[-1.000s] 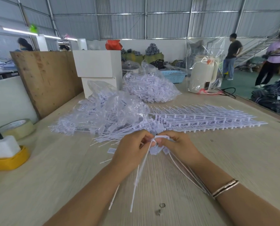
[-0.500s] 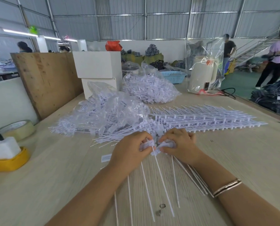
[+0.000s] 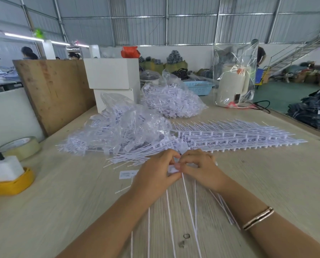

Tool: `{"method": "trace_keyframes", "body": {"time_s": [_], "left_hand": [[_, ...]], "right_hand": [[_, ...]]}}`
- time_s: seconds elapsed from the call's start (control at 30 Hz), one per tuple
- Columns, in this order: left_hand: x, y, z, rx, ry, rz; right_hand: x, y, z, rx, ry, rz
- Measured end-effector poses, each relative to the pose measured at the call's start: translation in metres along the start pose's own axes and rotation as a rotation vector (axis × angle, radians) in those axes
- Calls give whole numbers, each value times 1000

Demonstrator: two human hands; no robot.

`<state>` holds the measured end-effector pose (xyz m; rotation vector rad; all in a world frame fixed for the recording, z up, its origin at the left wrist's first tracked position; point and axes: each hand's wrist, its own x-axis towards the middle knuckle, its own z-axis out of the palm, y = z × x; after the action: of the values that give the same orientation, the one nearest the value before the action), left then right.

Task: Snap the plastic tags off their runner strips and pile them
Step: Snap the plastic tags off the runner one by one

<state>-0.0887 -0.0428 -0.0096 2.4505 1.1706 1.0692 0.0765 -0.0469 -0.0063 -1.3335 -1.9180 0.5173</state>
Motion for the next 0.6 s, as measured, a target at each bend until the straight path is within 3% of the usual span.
{"method": "trace_keyframes", "body": {"time_s": [0.3, 0.6], "left_hand": [[-2, -4, -9, 142, -69, 16], [1, -7, -6, 165, -5, 18]], "right_hand": [[5, 10, -7, 328, 120, 69], [-1, 9, -3, 354, -27, 50]]}}
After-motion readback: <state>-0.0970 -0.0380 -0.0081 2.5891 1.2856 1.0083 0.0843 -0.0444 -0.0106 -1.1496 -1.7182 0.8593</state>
